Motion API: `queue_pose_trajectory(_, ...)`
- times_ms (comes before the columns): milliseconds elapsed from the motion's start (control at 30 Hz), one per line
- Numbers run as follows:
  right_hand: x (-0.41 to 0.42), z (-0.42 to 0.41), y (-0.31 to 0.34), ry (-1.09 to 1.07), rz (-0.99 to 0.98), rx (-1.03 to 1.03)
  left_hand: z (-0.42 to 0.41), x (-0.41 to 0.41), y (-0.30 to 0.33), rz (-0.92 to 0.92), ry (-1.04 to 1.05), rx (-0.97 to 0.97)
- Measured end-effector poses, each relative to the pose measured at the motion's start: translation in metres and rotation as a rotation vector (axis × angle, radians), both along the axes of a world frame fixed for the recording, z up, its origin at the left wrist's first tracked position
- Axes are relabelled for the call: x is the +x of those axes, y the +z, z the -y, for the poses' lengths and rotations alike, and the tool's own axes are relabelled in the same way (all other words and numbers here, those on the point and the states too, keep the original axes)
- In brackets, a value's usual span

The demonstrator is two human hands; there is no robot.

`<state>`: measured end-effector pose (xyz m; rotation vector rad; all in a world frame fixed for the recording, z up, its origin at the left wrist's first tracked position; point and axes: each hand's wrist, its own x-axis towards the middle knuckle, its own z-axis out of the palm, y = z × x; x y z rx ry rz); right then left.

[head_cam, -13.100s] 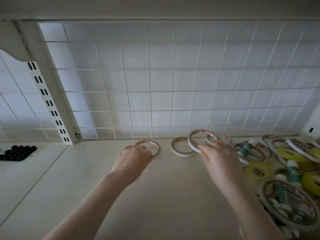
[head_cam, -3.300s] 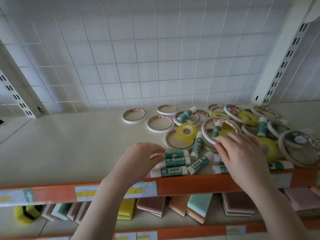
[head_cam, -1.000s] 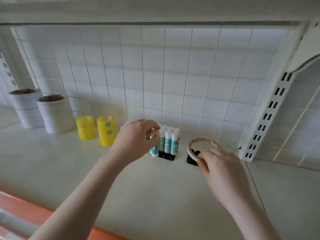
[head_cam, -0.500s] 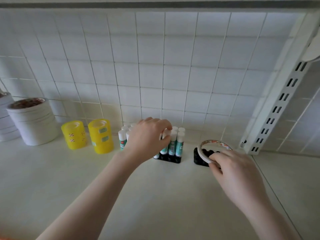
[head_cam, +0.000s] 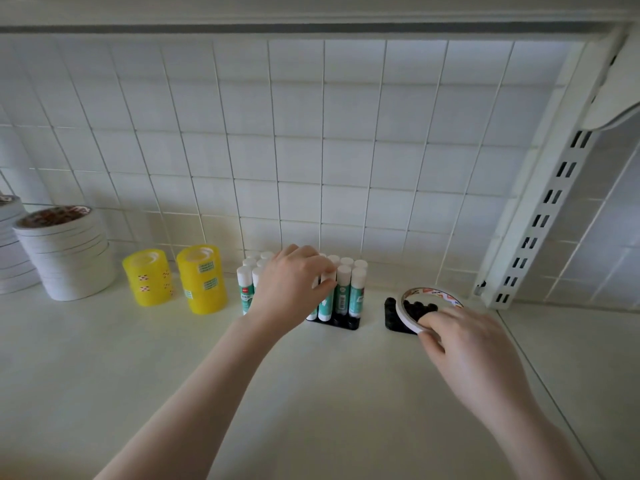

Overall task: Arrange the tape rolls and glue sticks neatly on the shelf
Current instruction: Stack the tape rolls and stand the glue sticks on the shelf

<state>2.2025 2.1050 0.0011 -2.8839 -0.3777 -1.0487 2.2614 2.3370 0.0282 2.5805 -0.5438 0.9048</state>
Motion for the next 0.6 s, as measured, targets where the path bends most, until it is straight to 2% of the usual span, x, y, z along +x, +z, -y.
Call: queue_pose_trajectory(600,-0.005,0.009,-0.002,0.008,0.016,0.023,0.002,0.001,-0.017,0.099,0.023,-0.016)
